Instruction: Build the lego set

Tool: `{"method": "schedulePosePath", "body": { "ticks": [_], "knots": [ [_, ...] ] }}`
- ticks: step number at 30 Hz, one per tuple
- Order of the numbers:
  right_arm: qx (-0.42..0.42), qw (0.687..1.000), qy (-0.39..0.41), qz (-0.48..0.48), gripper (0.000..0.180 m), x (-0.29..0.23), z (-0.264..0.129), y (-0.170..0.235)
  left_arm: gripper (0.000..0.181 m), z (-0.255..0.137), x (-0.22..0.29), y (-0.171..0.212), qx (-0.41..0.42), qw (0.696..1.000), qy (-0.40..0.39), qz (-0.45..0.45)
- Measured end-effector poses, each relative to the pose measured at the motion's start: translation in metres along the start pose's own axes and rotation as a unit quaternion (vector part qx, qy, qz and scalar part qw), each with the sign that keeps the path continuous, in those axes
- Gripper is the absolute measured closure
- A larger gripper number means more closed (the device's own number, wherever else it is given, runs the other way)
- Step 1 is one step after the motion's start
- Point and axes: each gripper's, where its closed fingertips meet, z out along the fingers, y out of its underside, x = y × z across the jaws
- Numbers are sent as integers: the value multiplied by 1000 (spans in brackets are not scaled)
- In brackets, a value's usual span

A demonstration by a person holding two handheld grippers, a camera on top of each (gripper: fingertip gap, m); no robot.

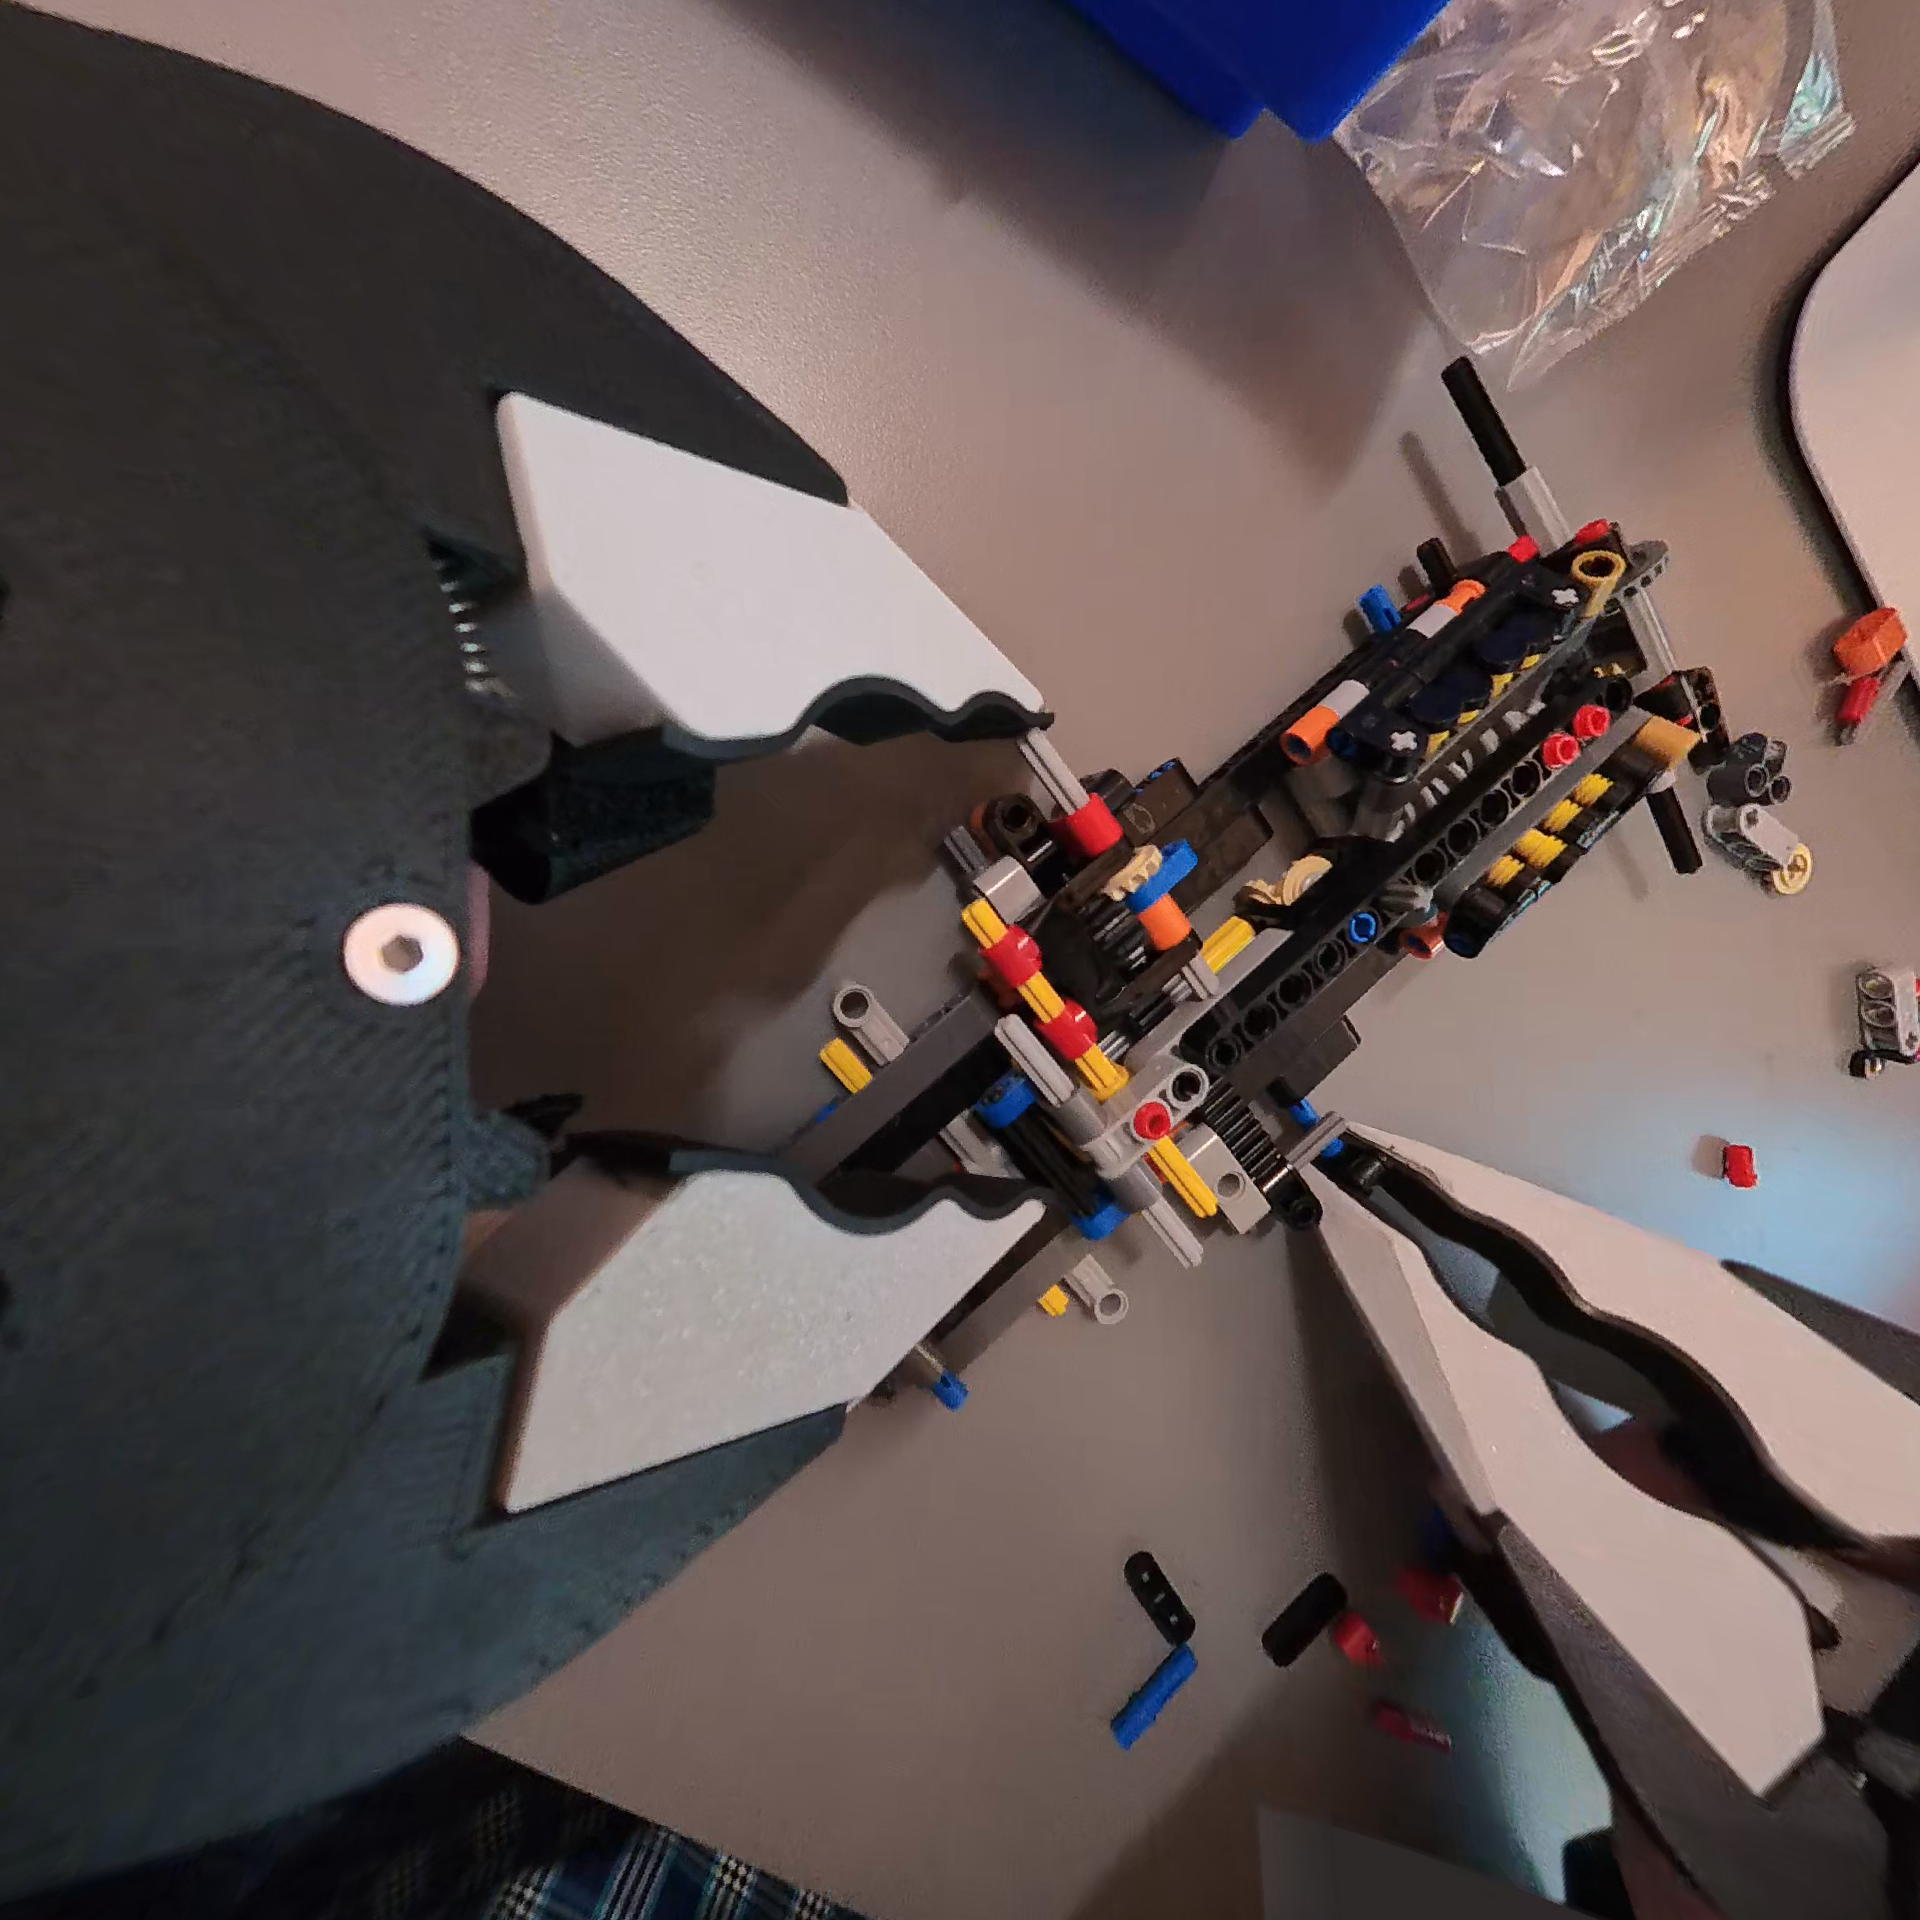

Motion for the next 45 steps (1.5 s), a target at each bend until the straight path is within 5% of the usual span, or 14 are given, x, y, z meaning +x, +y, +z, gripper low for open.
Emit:
{"method": "schedulePosePath", "body": {
  "ticks": [11, 31, 38, 45],
  "knots": [
    [-4, 998, -25, 60, 176, 1, 1, -2, 98, 0, 0, 0, -1, 1000, -1, 2],
    [-8, 991, -29, -129, 175, 1, 7, -7, 96, 0, 0, 0, -1, 1000, -1, 2],
    [-11, 995, -69, -67, 175, 1, 8, -9, 100, 0, -4, -1, 3, 1000, -6, -9],
    [1, 992, -53, -111, 169, 4, -3, -18, 103, 0, -3, -1, 3, 1000, -5, -6]
  ]
}}
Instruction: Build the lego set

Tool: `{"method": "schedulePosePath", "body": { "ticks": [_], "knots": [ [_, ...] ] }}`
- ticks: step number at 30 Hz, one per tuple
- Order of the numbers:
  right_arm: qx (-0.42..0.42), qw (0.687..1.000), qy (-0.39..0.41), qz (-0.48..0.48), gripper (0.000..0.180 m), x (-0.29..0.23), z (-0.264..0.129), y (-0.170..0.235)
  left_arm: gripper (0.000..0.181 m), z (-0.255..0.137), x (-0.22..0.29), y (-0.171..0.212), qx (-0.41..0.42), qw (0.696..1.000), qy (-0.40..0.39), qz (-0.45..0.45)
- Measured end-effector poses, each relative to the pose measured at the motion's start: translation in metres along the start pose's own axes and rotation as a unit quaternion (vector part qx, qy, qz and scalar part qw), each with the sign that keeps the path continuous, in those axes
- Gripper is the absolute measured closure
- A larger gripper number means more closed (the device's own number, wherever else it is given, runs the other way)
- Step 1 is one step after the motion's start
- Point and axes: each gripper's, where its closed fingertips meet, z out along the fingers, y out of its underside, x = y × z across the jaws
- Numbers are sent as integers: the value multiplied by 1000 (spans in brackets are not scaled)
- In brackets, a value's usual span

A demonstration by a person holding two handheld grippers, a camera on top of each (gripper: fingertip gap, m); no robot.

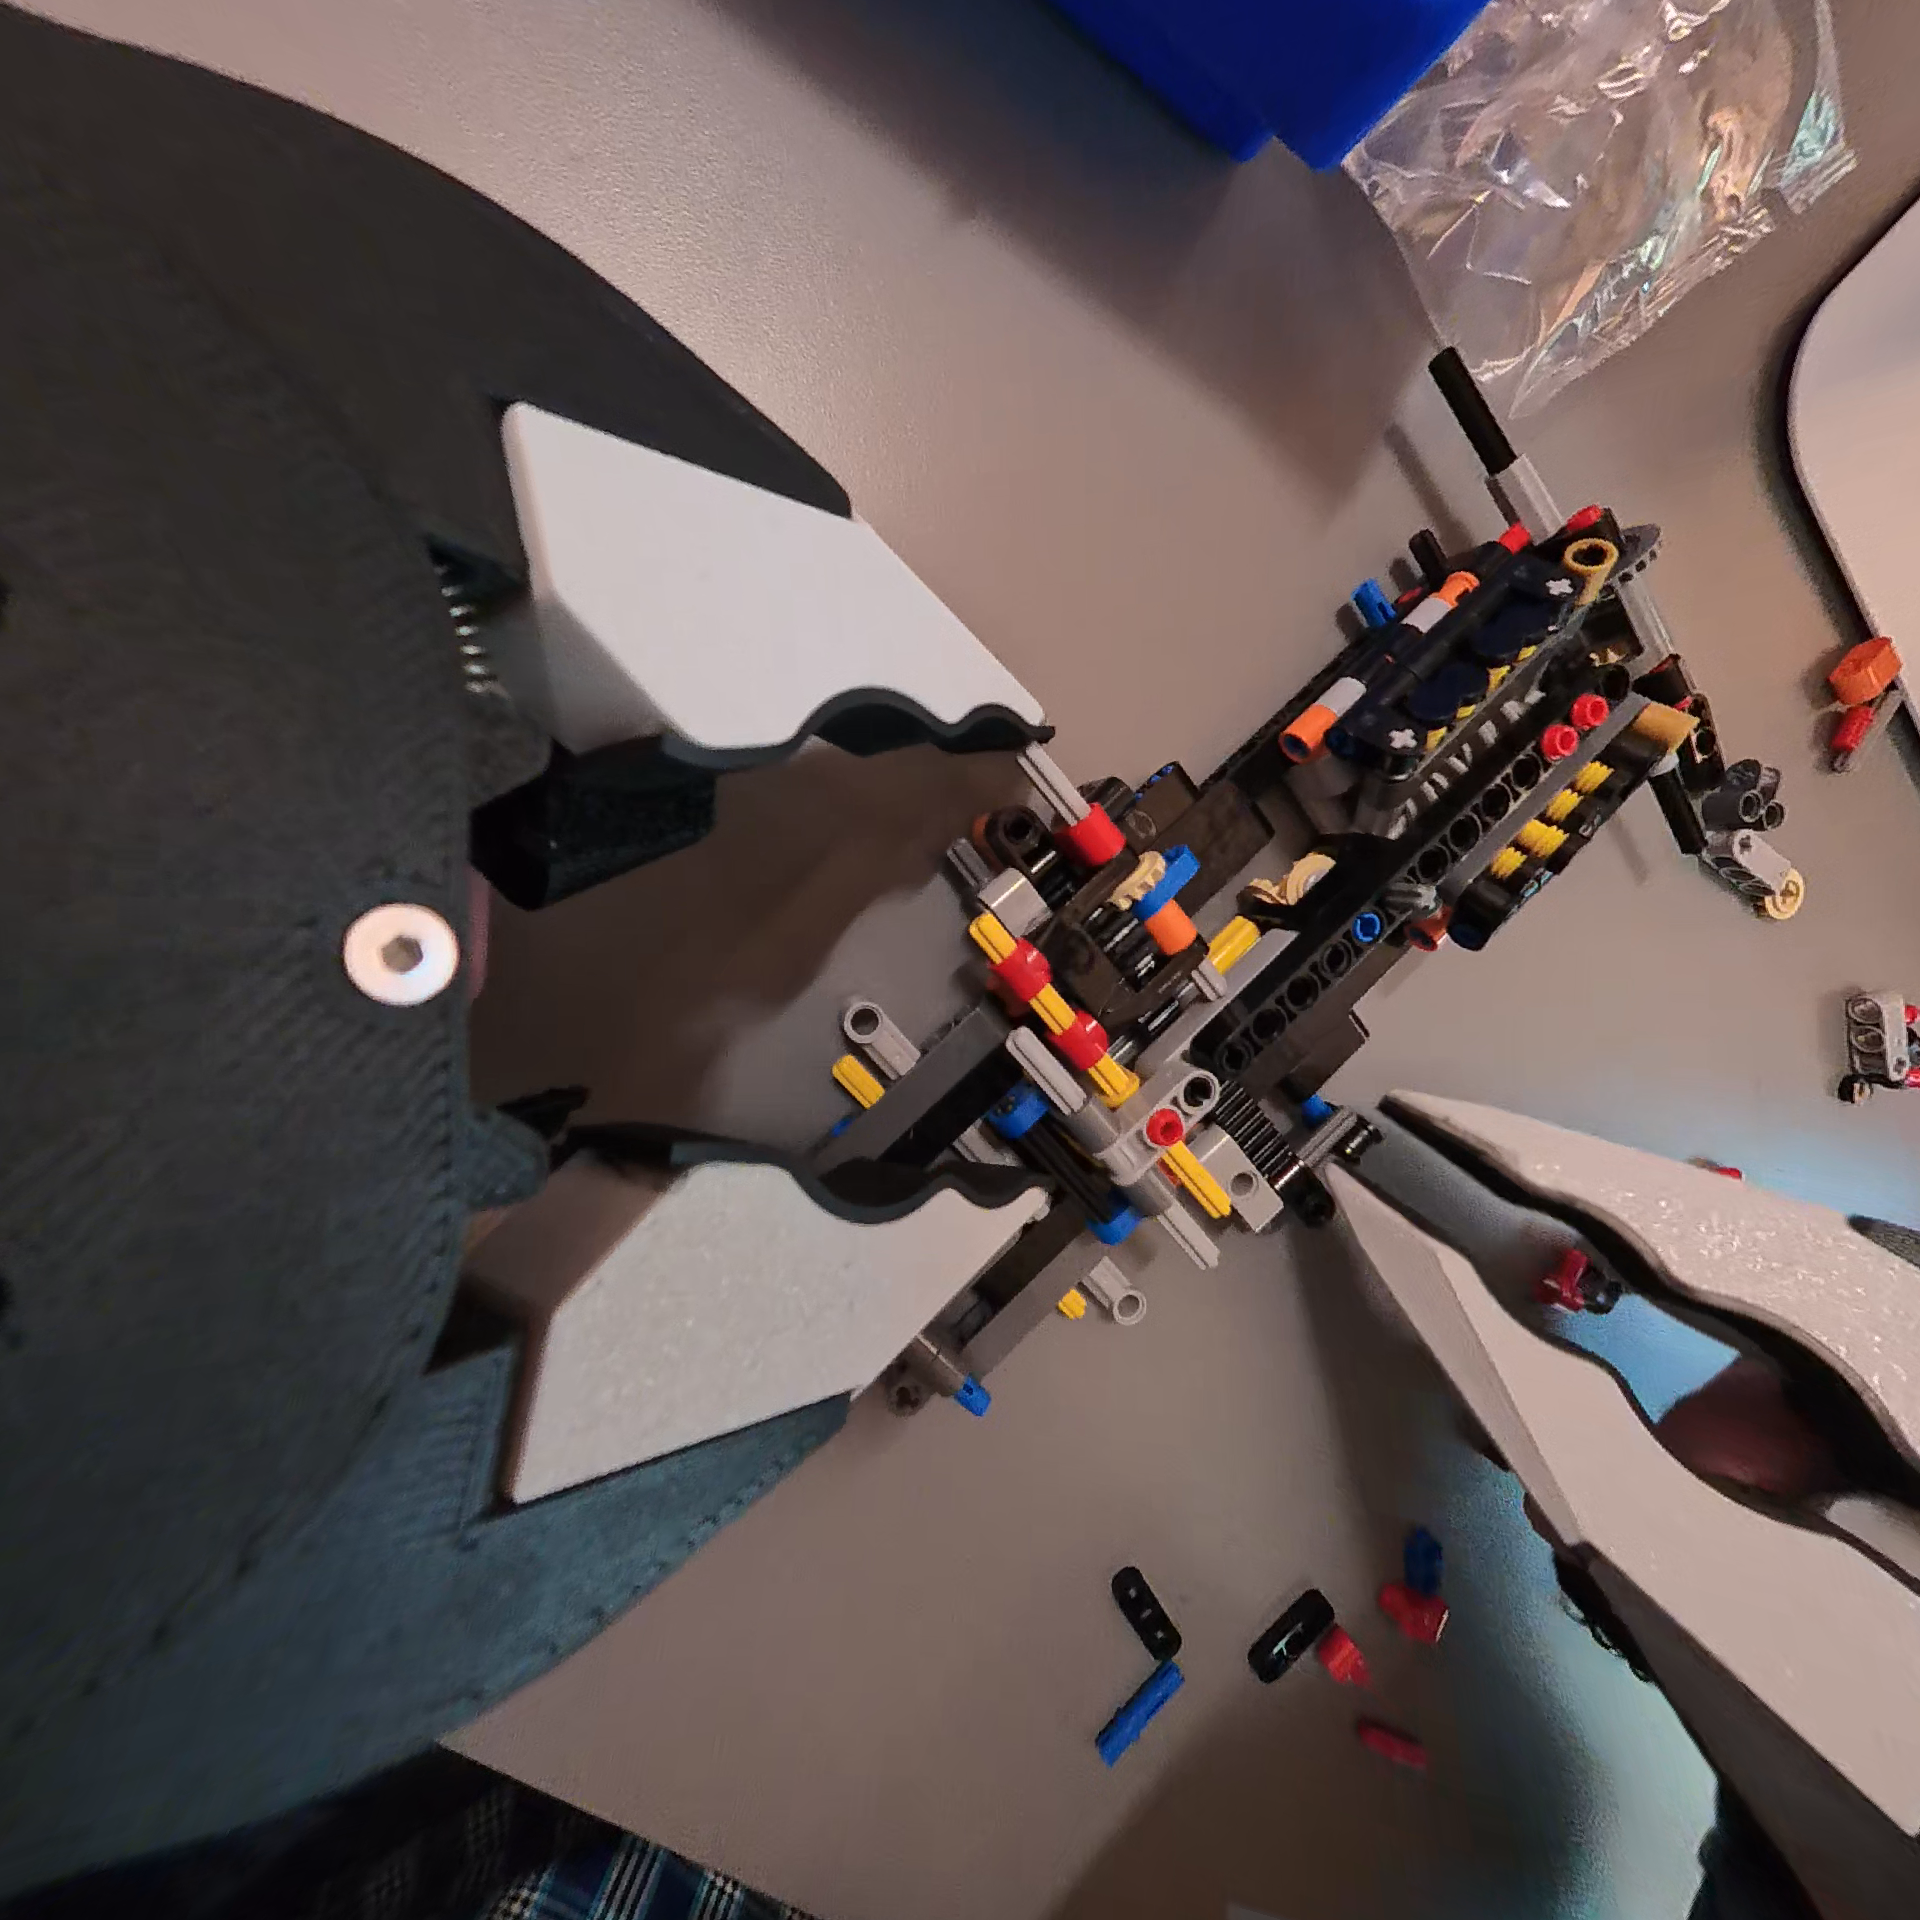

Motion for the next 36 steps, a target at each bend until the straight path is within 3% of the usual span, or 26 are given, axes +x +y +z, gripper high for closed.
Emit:
{"method": "schedulePosePath", "body": {
  "ticks": [8, 13, 17, 27, 30, 36],
  "knots": [
    [-24, 997, -42, -60, 171, -6, 0, 2, 104, 0, 1, 0, -1, 1000, 3, 4],
    [-40, 996, -67, -47, 148, -11, -4, 2, 104, 0, 2, 0, -1, 1000, 4, 5],
    [-42, 996, -57, -51, 158, -14, 2, 3, 104, 0, 2, 0, -1, 1000, 4, 5],
    [-45, 996, -56, -53, 159, -17, 4, 4, 105, 1, 3, 0, -1, 1000, 6, 10],
    [-39, 996, -59, -51, 171, -23, 5, 3, 104, 1, 3, 0, -2, 1000, 5, 10],
    [-28, 998, -46, -36, 168, -18, -1, 0, 104, 1, 3, 0, -1, 1000, 4, 10]
  ]
}}
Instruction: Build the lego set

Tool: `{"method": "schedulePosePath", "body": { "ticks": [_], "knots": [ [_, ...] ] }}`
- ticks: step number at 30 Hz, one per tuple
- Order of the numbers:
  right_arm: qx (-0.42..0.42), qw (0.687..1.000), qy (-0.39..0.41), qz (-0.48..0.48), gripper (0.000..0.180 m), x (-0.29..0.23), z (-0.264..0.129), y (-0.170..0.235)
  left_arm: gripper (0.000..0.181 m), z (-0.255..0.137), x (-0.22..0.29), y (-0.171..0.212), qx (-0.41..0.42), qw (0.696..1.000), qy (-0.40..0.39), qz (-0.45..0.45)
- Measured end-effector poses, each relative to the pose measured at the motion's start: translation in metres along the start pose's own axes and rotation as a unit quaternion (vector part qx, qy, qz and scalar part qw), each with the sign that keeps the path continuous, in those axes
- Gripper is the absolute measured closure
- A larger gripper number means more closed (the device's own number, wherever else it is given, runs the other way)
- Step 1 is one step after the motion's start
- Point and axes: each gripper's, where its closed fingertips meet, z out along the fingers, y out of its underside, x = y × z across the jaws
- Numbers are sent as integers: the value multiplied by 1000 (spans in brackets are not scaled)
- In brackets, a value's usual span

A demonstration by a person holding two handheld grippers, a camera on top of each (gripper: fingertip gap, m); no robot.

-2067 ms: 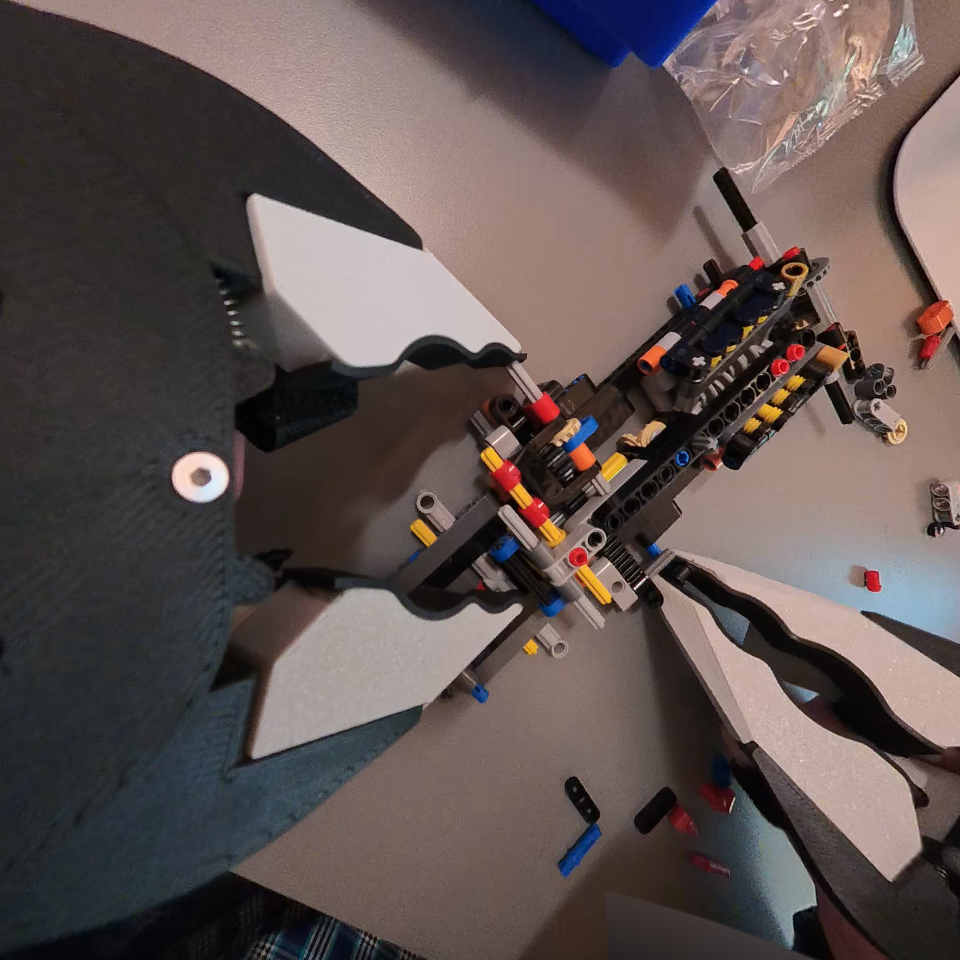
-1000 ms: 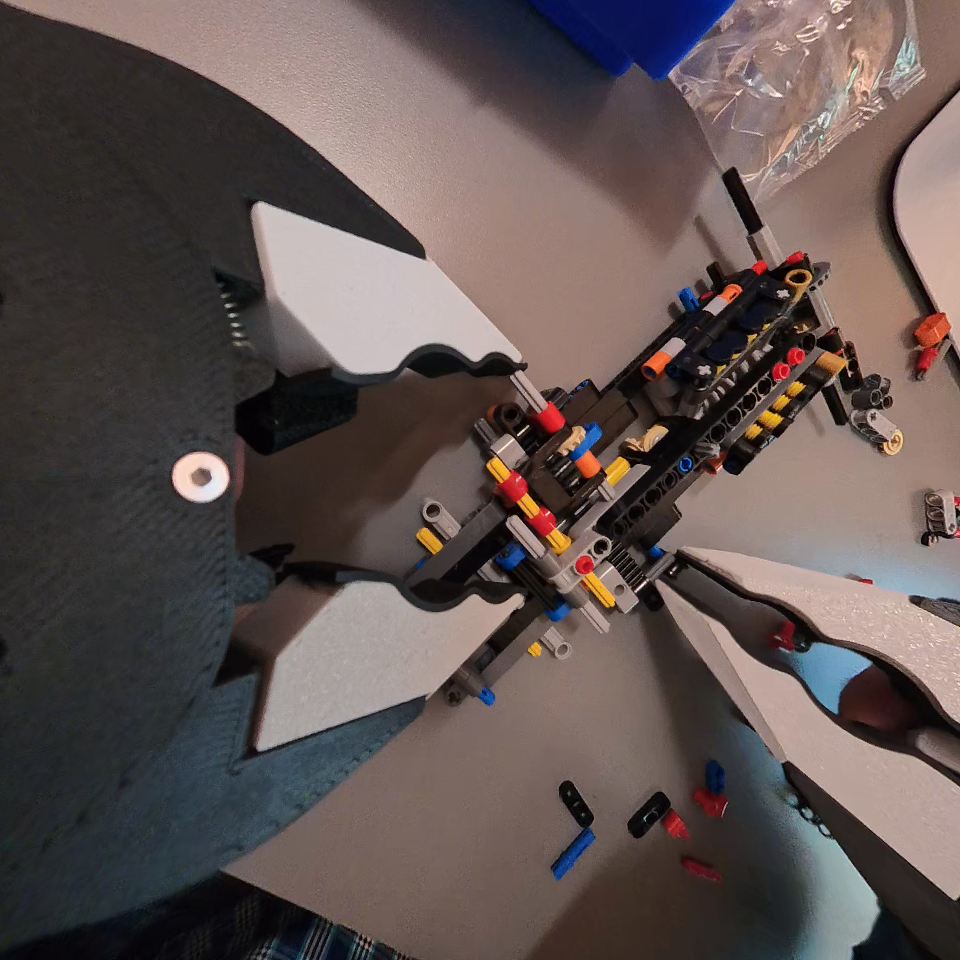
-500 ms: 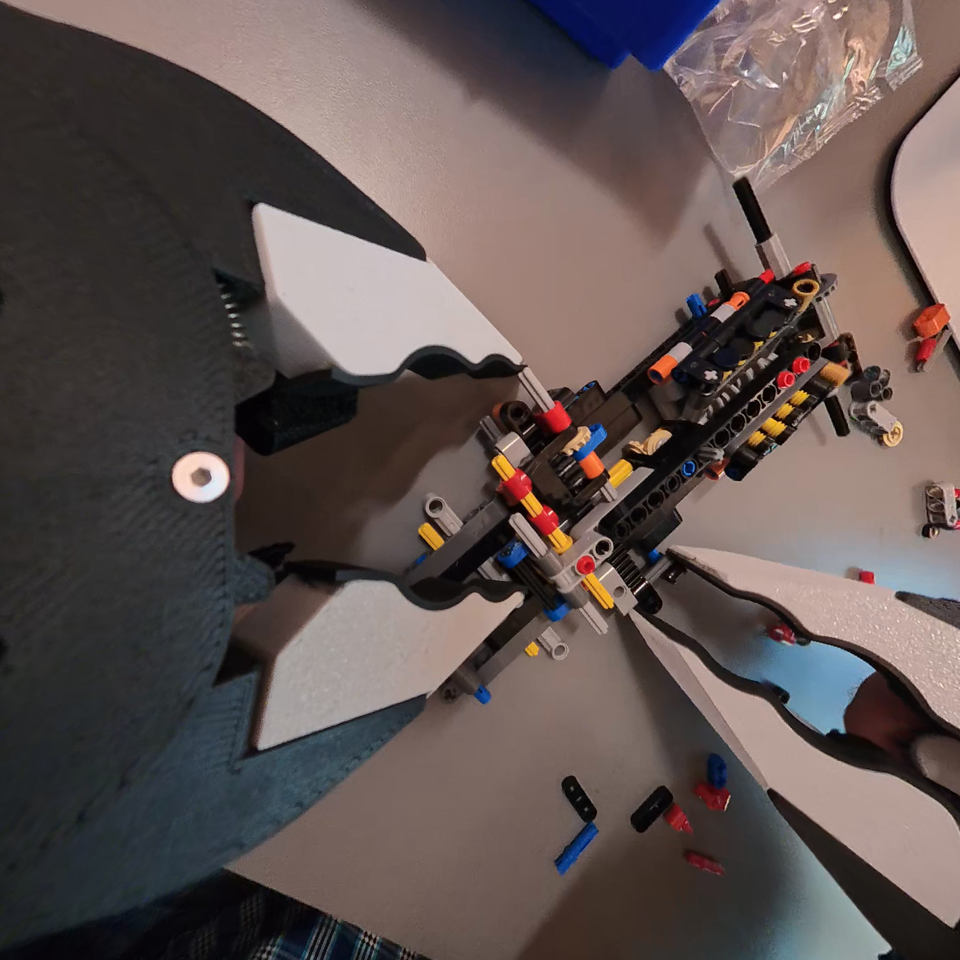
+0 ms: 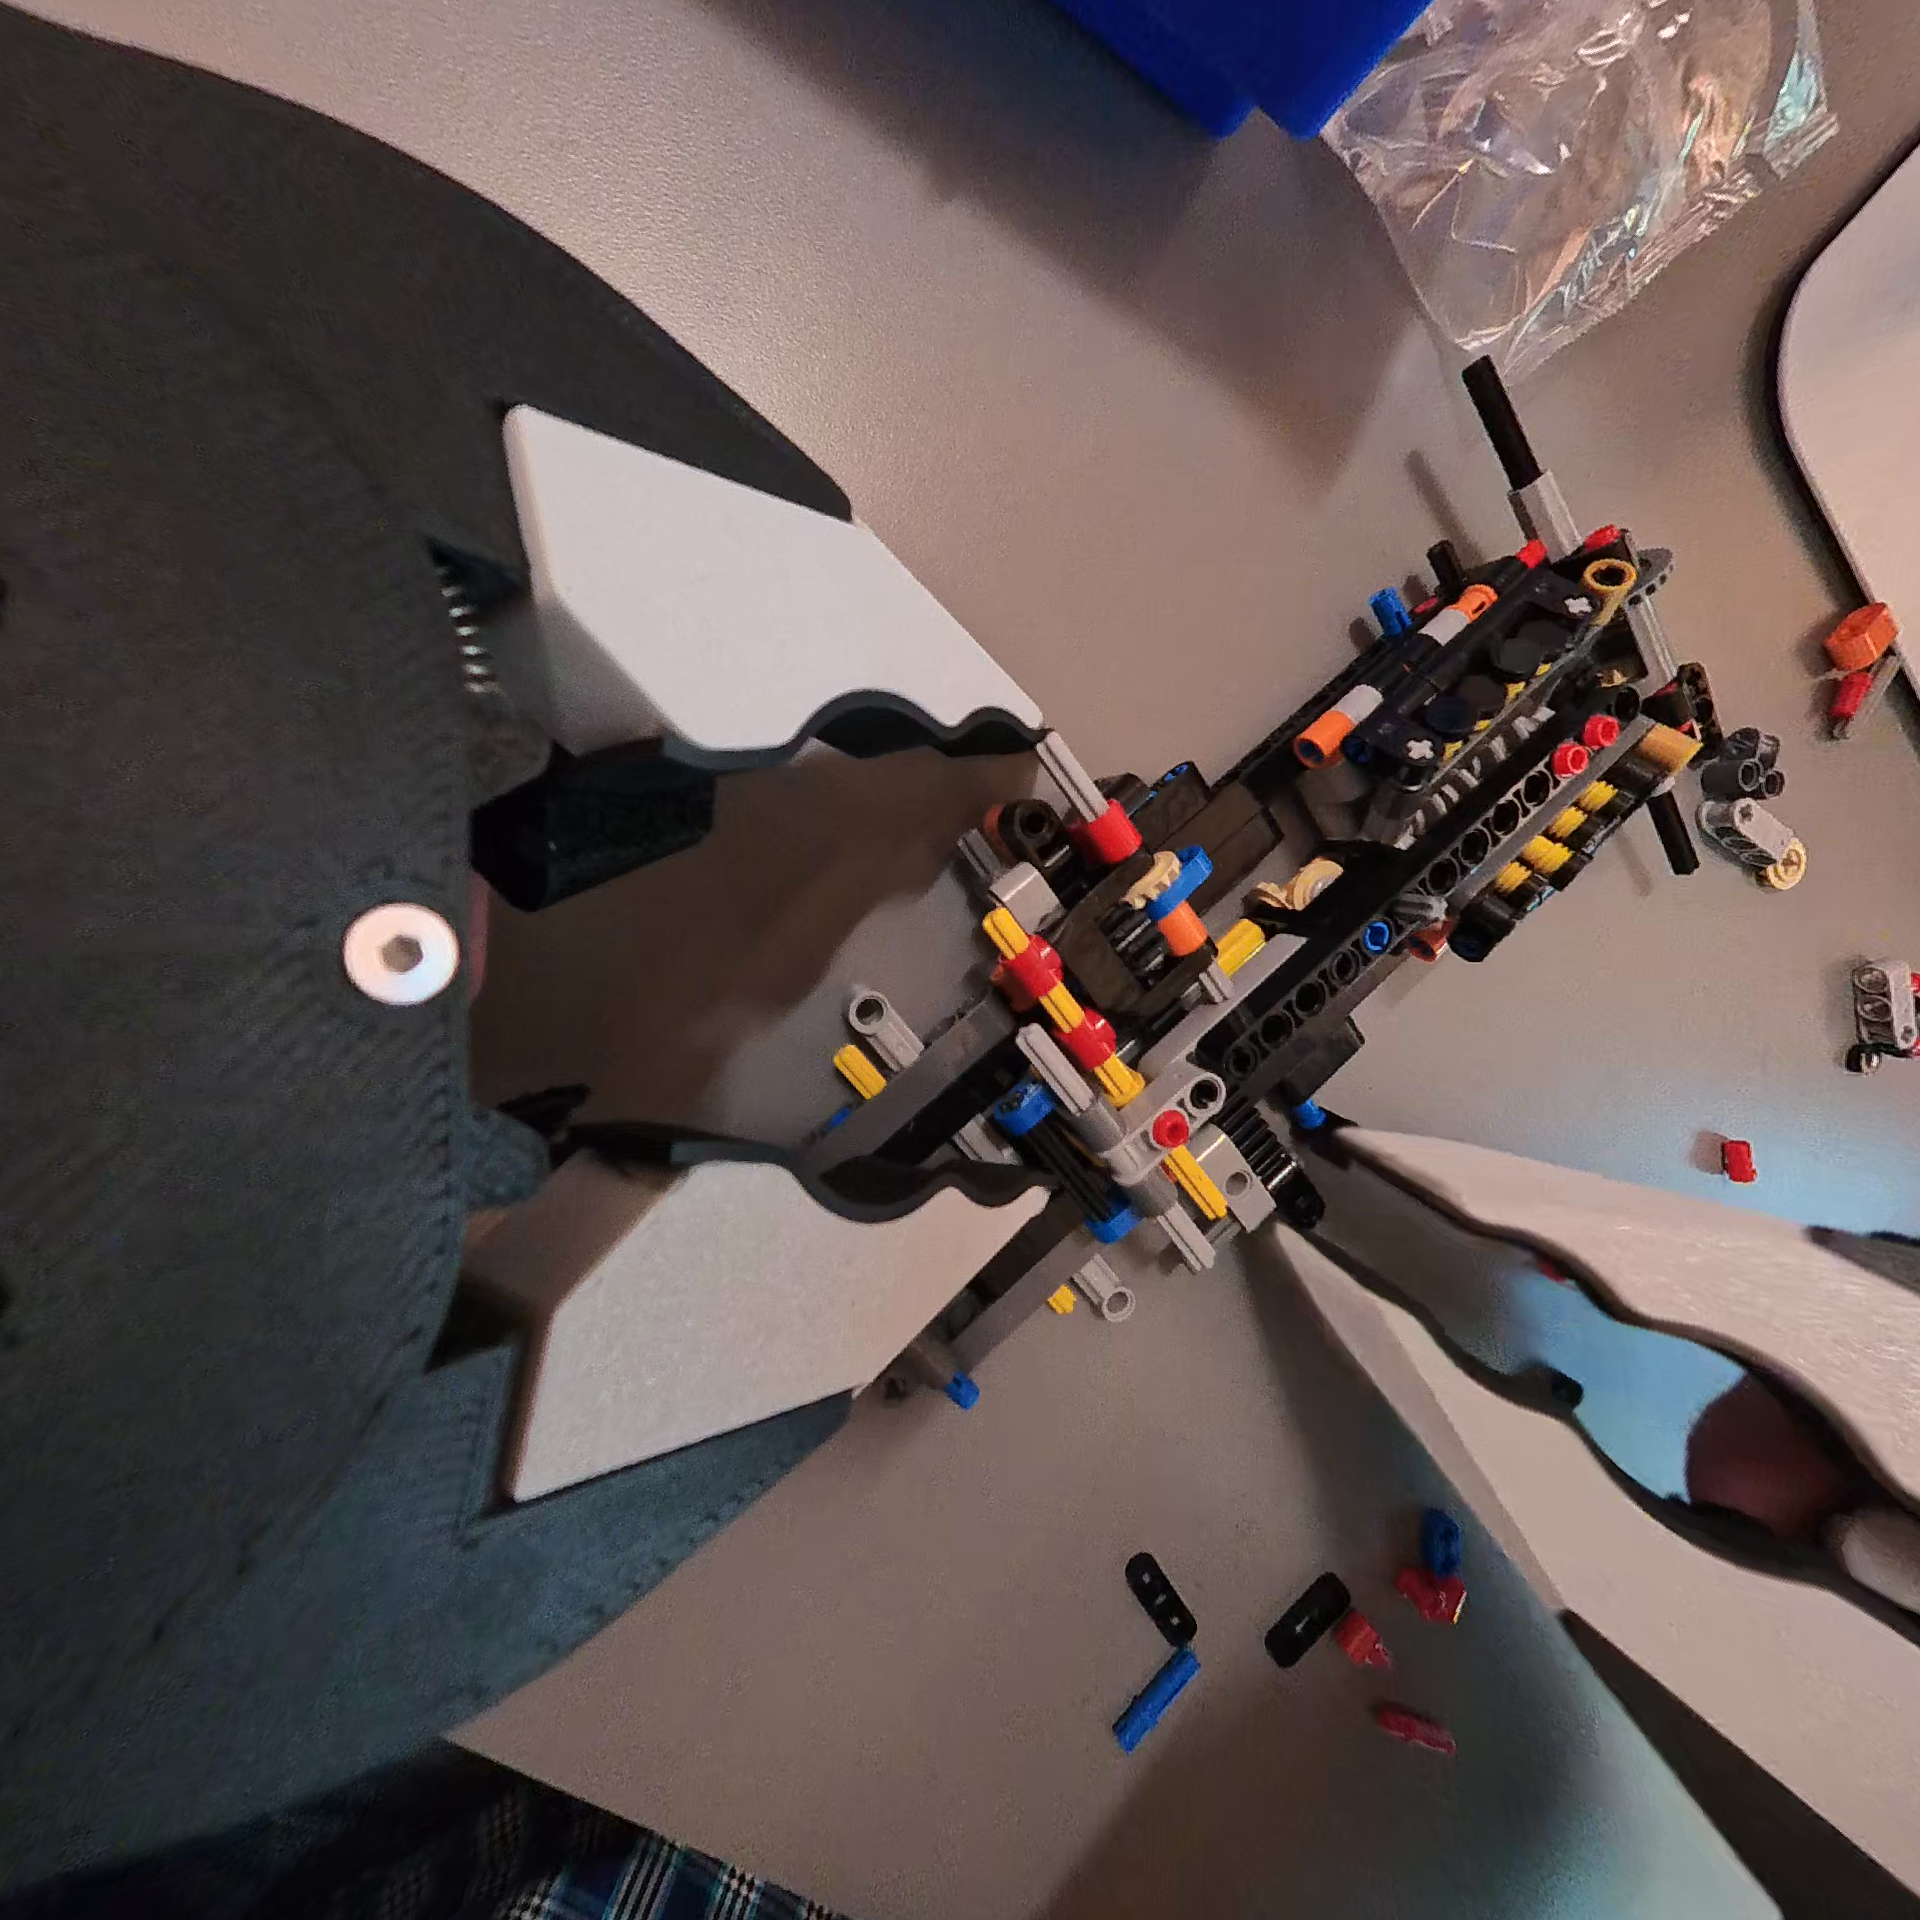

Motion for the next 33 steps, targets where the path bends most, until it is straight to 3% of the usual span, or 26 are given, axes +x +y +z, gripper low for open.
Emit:
{"method": "schedulePosePath", "body": {
  "ticks": [10, 16, 19, 33],
  "knots": [
    [-28, 999, -4, -17, 180, 11, 3, 19, 105, 0, 0, 0, 0, 1000, 2, -1],
    [-14, 1000, -4, 22, 169, 6, 2, 19, 104, 0, 1, 0, 0, 1000, 4, 0],
    [-13, 999, 17, 25, 177, 9, 3, 19, 104, 0, 1, 0, 0, 1000, 5, 1],
    [5, 989, -12, 149, 179, 13, 6, 14, 104, 0, 0, 0, 0, 1000, 1, -3]
  ]
}}
